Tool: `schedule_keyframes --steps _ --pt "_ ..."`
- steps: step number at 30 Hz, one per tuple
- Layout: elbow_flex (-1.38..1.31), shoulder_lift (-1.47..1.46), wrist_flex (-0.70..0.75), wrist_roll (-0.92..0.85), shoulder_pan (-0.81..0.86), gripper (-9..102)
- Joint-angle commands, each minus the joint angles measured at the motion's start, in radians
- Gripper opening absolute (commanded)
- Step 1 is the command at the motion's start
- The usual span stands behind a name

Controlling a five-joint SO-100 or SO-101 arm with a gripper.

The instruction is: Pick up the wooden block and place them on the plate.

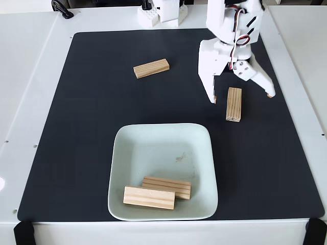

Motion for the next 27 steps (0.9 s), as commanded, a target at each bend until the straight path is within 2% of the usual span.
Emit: schedule_keyframes --steps 1,27 --pt "0.043 0.058 -0.089 -0.009 -0.009 54" --pt "0.063 0.015 -0.109 0.021 -0.069 54"
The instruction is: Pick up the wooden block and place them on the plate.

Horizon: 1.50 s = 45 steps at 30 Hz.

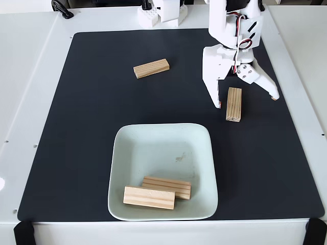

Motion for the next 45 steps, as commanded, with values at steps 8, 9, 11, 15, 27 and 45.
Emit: schedule_keyframes --steps 8,9,11,15,27,45 --pt "0.012 0.014 -0.012 0.055 -0.049 54" --pt "0.012 0.014 -0.012 0.055 -0.051 54" --pt "0.012 0.012 -0.012 0.055 -0.051 53" --pt "0.012 0.008 -0.012 0.058 -0.054 53" --pt "0.025 0.008 -0.012 0.058 -0.061 41" --pt "0.071 0.021 -0.012 0.058 -0.061 0"
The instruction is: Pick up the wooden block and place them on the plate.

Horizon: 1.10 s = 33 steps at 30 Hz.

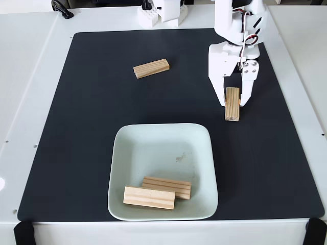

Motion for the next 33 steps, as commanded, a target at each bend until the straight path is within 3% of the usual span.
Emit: schedule_keyframes --steps 1,11,24,33 --pt "0.003 0.017 0.003 0.009 -0.011 0" --pt "-0.009 0.147 0.003 0.038 -0.015 0" --pt "-0.014 0.640 0.003 0.442 -0.021 0" --pt "-0.074 0.772 0.008 0.710 0.146 0"
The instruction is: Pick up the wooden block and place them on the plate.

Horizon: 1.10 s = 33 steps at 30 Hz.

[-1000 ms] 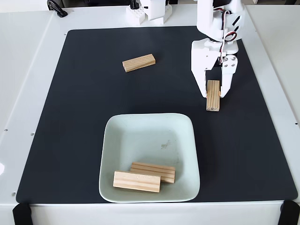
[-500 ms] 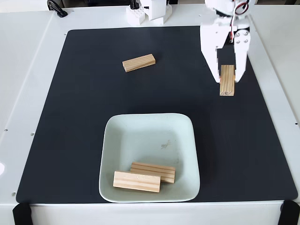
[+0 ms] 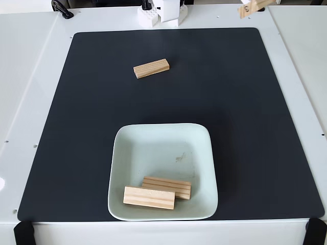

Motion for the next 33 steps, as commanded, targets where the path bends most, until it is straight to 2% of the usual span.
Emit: schedule_keyframes --steps 1,9,22,33 --pt "-0.091 0.015 -0.011 0.075 0.071 0" --pt "-0.416 -0.327 0.000 0.163 0.256 0" --pt "-1.009 -1.023 0.043 0.167 0.393 0" --pt "-1.091 -1.213 0.123 0.167 0.390 0"
